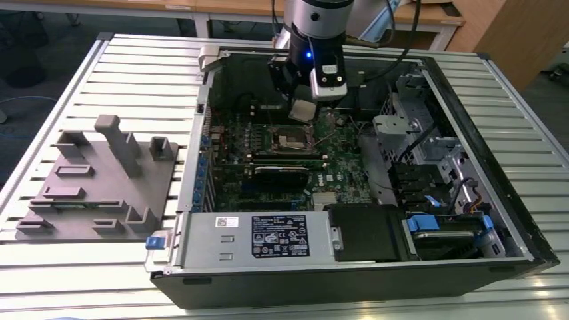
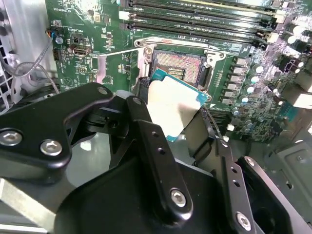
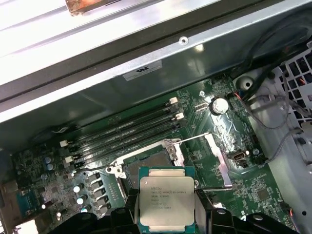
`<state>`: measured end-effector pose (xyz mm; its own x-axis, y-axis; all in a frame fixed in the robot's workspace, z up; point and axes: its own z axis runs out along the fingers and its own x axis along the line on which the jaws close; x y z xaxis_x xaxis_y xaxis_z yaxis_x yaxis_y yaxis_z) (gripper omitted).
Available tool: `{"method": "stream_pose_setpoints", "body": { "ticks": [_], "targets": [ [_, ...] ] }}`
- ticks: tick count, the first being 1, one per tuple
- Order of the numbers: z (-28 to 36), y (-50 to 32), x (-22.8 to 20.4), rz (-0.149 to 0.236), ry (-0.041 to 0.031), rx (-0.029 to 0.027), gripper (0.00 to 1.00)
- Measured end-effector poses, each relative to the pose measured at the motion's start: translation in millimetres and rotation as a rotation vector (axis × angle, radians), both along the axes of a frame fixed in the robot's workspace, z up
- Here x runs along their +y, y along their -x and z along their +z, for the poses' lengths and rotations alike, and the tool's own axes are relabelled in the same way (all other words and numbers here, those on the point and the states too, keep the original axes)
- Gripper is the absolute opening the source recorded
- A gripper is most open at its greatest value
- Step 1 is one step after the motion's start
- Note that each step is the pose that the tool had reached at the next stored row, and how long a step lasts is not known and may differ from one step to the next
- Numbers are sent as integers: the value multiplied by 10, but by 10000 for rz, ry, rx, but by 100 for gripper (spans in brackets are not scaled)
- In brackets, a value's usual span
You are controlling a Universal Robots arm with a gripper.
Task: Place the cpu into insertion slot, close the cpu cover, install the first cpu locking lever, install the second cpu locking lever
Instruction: 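Place the cpu into insertion slot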
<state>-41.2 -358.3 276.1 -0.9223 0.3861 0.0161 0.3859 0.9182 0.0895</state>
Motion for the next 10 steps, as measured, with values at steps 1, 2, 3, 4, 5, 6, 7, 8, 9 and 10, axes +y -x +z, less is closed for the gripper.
{"method": "stream_pose_setpoints", "body": {
  "ticks": [1,2,3,4,5,6,7,8,9,10],
  "targets": [
    [-3,0,0,-155,-1,0,54],
    [-5,0,0,-336,-2,0,54],
    [-6,0,0,-513,0,1,54],
    [-9,0,0,-694,-1,1,54],
    [-11,0,0,-873,-1,1,54],
    [-13,0,0,-1054,0,1,54],
    [-15,0,0,-1233,0,1,54],
    [-18,0,0,-1424,0,1,54],
    [-21,0,0,-1604,-1,1,54],
    [-23,0,0,-1783,0,1,54]
  ]
}}
